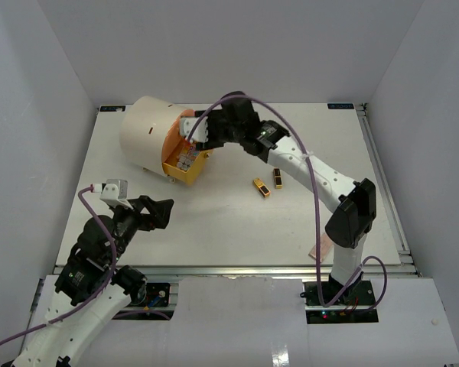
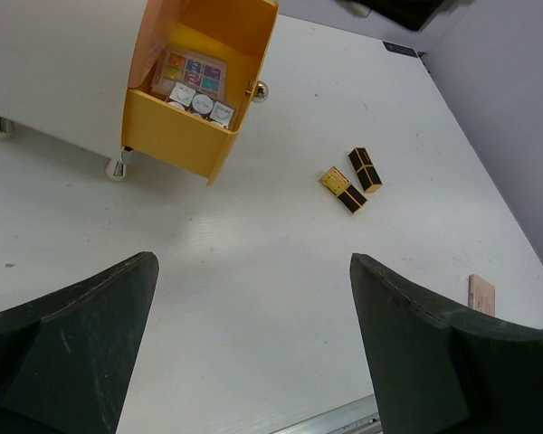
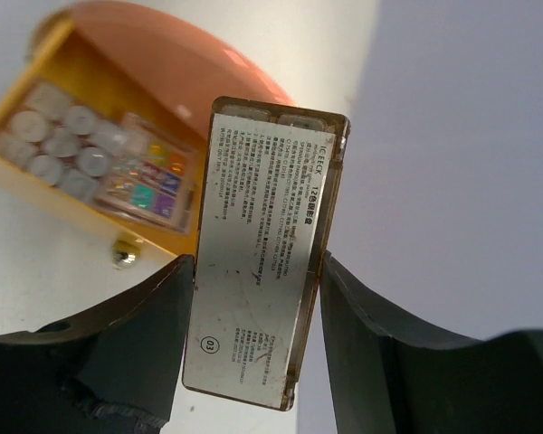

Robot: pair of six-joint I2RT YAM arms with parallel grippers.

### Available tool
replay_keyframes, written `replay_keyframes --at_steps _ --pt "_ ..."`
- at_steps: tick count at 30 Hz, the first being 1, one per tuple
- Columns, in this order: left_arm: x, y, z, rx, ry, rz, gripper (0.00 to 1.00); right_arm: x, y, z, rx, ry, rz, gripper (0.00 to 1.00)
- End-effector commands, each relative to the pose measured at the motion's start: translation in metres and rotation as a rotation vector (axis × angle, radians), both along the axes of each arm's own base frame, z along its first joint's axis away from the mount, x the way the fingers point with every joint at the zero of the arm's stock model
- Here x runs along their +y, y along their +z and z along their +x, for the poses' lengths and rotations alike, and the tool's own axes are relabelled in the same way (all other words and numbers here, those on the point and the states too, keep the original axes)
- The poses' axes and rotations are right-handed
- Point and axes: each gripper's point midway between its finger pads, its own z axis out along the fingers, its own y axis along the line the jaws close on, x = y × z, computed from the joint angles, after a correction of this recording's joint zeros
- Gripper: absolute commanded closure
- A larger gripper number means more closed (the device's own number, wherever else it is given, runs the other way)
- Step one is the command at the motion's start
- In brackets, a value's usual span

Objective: Organize the makeup

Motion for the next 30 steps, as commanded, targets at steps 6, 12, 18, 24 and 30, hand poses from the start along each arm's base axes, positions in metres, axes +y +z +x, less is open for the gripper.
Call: replay_keyframes --at_steps 6,12,18,24,30 --pt "0.01 0.02 -0.007 -0.03 0.029 -0.035 0.02 0.025 -0.016 0.014 -0.354 0.133 -0.251 0.75" --pt "0.01 0.022 -0.009 -0.031 0.03 -0.045 0.02 0.035 -0.038 0.02 -0.444 0.173 -0.332 0.55" --pt "0.011 0.024 -0.011 -0.034 0.028 -0.053 0.02 0.036 -0.044 0.022 -0.457 0.171 -0.333 0.2" --pt "0.007 0.023 -0.01 -0.026 0.014 -0.05 0.02 0.031 -0.037 0.018 -0.434 0.149 -0.303 0.16" --pt "0.002 0.024 -0.009 -0.024 -0.012 -0.037 0.02 0.015 0.006 0.006 -0.313 0.063 -0.139 0.16"
